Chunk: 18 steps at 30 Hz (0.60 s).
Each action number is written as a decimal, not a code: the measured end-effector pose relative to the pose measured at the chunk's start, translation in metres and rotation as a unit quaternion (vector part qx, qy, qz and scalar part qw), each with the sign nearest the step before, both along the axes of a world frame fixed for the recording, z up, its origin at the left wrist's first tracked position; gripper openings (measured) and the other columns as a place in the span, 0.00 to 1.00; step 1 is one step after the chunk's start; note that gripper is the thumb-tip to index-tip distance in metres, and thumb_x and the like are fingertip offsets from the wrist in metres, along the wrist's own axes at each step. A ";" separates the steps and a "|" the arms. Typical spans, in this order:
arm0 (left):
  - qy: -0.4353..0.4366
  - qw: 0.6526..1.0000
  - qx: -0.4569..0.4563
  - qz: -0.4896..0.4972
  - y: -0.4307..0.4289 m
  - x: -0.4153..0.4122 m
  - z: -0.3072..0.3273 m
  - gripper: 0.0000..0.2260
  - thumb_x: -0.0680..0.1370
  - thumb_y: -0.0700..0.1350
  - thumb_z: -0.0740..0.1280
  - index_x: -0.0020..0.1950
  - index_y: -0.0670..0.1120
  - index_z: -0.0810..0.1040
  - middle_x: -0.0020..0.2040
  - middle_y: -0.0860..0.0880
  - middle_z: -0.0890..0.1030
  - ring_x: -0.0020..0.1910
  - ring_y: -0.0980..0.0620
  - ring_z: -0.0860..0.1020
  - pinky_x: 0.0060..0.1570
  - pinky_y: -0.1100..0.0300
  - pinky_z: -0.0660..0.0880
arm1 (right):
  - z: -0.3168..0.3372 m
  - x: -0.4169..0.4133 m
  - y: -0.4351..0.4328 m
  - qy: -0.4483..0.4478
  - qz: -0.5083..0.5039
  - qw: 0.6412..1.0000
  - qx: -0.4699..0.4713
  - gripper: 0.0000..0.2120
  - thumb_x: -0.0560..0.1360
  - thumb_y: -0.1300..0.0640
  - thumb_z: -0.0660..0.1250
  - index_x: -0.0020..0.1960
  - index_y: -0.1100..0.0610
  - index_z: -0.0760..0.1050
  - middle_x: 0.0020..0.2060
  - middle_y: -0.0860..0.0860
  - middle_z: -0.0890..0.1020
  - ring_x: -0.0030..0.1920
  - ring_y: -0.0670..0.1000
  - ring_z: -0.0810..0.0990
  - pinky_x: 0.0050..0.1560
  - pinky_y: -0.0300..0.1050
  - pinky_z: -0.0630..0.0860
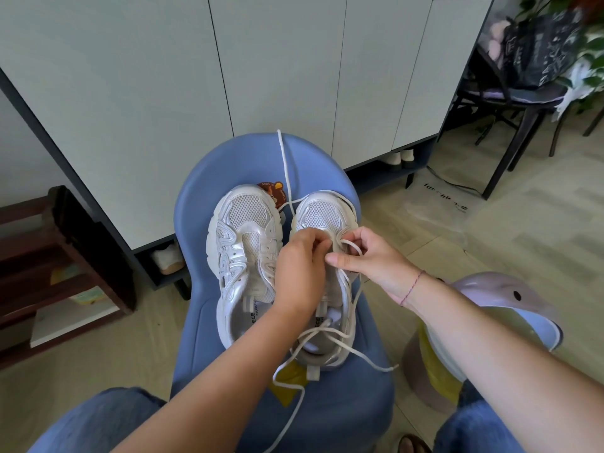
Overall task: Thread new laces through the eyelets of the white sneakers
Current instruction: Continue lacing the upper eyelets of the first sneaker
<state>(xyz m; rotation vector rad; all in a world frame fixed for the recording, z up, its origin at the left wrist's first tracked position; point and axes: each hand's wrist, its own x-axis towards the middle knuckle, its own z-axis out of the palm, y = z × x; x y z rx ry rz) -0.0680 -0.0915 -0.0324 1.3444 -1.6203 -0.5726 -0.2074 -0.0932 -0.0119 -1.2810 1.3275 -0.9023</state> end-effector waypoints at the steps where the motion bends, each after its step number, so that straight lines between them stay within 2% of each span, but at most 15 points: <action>1: 0.015 1.000 0.010 -0.007 0.000 0.000 0.000 0.05 0.79 0.39 0.64 0.46 0.45 0.78 0.40 0.52 0.79 0.39 0.56 0.77 0.39 0.68 0.72 | 0.000 0.001 0.000 -0.003 -0.004 1.000 0.001 0.19 0.67 0.56 0.76 0.54 0.57 0.73 0.44 0.50 0.77 0.40 0.43 0.78 0.40 0.34 0.75; 5: 0.043 0.998 0.036 -0.014 0.000 0.001 0.002 0.05 0.79 0.40 0.64 0.45 0.48 0.78 0.38 0.52 0.79 0.37 0.56 0.77 0.38 0.65 0.72 | 0.001 -0.001 -0.002 -0.035 -0.002 0.999 0.011 0.12 0.70 0.63 0.73 0.50 0.58 0.73 0.40 0.51 0.77 0.37 0.45 0.77 0.38 0.35 0.74; 8: 0.076 0.996 0.052 -0.015 0.002 0.001 0.007 0.06 0.80 0.41 0.63 0.45 0.49 0.76 0.32 0.52 0.77 0.29 0.59 0.73 0.31 0.69 0.68 | 0.000 -0.002 -0.003 -0.043 0.002 0.999 0.018 0.11 0.71 0.65 0.71 0.50 0.58 0.73 0.39 0.51 0.76 0.37 0.46 0.76 0.37 0.35 0.74; 11: 0.107 0.992 0.060 -0.012 0.002 0.003 0.014 0.05 0.80 0.41 0.63 0.46 0.45 0.77 0.30 0.50 0.76 0.25 0.60 0.73 0.28 0.70 0.68 | -0.001 -0.003 -0.004 -0.048 0.000 0.999 0.019 0.11 0.71 0.65 0.71 0.51 0.58 0.74 0.39 0.51 0.75 0.38 0.46 0.75 0.38 0.35 0.74; 15: 0.108 0.993 0.055 -0.008 0.002 0.007 0.025 0.05 0.81 0.42 0.62 0.46 0.46 0.76 0.30 0.47 0.77 0.22 0.59 0.71 0.28 0.64 0.69 | -0.003 -0.004 -0.004 -0.052 -0.007 0.999 0.015 0.11 0.70 0.65 0.71 0.51 0.58 0.74 0.43 0.55 0.74 0.41 0.49 0.74 0.40 0.38 0.73; 18: 0.126 0.991 0.051 0.003 0.002 0.017 0.038 0.07 0.81 0.43 0.62 0.43 0.50 0.74 0.29 0.49 0.76 0.24 0.59 0.71 0.29 0.62 0.70 | -0.005 -0.004 -0.005 -0.055 -0.014 0.998 0.016 0.11 0.70 0.66 0.71 0.51 0.58 0.74 0.44 0.56 0.73 0.43 0.52 0.72 0.42 0.41 0.71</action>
